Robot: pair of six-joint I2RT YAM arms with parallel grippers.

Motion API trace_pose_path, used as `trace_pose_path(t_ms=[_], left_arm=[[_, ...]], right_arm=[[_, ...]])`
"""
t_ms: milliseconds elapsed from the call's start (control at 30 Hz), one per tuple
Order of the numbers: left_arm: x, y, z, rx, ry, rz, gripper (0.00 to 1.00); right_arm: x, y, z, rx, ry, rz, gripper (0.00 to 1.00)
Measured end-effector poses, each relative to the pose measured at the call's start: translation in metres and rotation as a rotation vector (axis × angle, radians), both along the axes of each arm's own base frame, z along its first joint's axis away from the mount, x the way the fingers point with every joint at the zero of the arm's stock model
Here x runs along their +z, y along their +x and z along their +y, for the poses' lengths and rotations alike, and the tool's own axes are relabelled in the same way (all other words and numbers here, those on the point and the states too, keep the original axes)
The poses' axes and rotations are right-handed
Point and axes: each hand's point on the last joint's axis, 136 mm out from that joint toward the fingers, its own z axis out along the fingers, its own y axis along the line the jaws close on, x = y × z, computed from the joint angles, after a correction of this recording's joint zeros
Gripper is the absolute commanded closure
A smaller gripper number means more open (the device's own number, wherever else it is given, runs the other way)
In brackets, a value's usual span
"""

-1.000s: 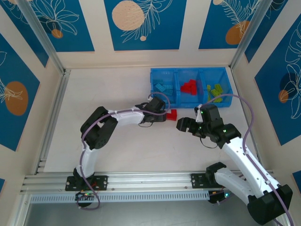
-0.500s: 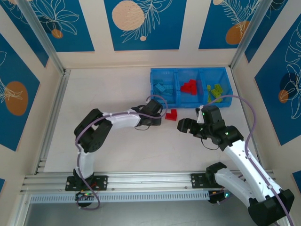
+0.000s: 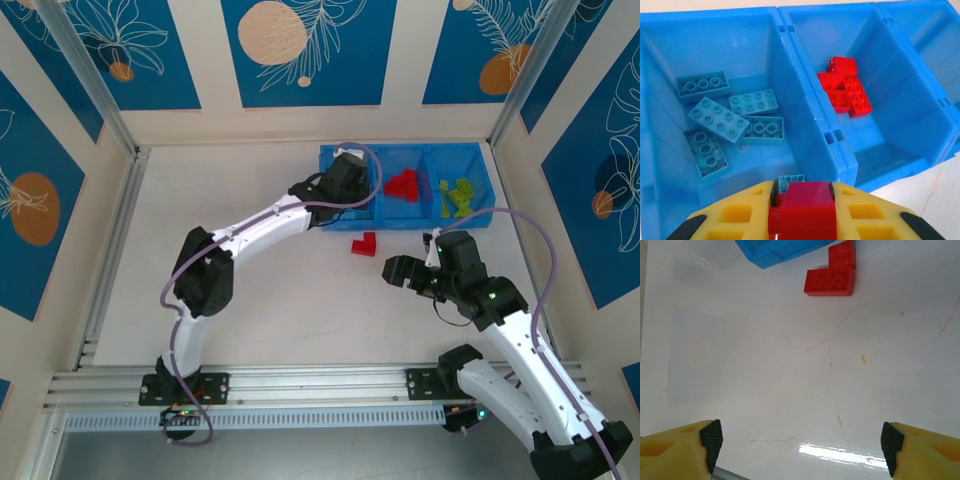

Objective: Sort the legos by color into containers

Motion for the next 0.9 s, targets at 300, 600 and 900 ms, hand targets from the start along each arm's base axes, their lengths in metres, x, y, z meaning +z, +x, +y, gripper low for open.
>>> trace_pose_path(t_ms=[300, 600, 900], left_arm=[[0.032, 0.041, -0.087, -0.154, -0.097, -0.167, 0.74], [-0.011, 0.048, -0.103, -0.238, 0.006, -0.19, 0.51], [0.026, -0.021, -0.086, -0.294, 0.064, -0.179, 0.51]], right_arm=[[0.012, -0.003, -0.01, -0.052, 0.009, -0.057, 0.15], [0.011, -0.009, -0.013, -0.063, 0.005, -0.05, 0.15], [0.011, -0.008, -0.016, -0.081, -0.001, -0.053, 0.15]])
